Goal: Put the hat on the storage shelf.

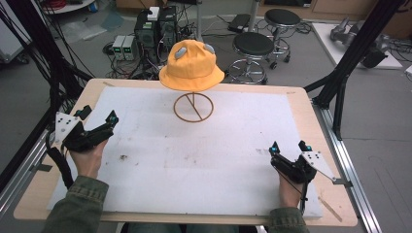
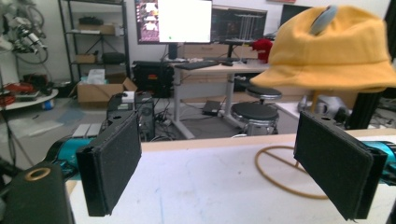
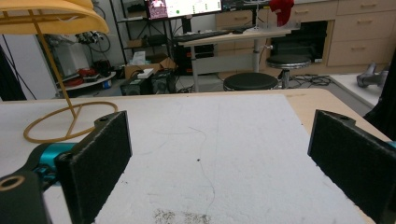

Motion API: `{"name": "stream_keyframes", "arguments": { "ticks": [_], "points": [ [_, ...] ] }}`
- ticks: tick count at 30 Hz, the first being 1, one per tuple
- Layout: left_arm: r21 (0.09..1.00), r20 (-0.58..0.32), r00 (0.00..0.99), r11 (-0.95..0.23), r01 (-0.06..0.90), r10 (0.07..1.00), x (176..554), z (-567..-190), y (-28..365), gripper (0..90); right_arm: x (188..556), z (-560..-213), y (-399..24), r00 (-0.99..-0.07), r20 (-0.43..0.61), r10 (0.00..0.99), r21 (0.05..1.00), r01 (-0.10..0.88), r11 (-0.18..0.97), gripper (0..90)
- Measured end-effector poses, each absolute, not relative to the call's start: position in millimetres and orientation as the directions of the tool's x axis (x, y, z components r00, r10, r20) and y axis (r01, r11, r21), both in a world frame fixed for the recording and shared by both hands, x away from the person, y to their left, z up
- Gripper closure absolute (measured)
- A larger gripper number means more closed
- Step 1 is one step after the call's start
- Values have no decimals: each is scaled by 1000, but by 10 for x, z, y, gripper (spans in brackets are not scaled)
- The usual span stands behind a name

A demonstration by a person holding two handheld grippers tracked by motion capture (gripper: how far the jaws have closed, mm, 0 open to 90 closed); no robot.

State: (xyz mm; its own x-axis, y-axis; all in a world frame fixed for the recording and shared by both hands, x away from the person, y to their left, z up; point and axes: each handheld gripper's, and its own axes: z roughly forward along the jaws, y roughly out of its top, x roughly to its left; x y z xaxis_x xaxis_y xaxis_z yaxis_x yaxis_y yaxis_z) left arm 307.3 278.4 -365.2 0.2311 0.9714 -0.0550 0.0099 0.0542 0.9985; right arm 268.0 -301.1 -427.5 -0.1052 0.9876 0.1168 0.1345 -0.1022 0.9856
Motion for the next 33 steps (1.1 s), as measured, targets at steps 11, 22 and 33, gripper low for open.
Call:
{"name": "stream_keyframes", "arguments": {
  "ticks": [11, 22, 33],
  "points": [
    [994, -86, 166, 74, 77, 982, 2970, -4034, 2930, 154, 2674, -4276, -3005, -106, 112, 988, 986, 132, -97, 50],
    [988, -88, 119, 71, 140, 989, 2871, -4286, 2983, 154, 2668, -4277, -2994, -107, 113, 988, 986, 138, -98, 50],
    [981, -122, 94, 105, 166, 988, 2776, -4379, 3066, 154, 2672, -4285, -2983, -116, 110, 987, 985, 148, -92, 50]
  ]
}}
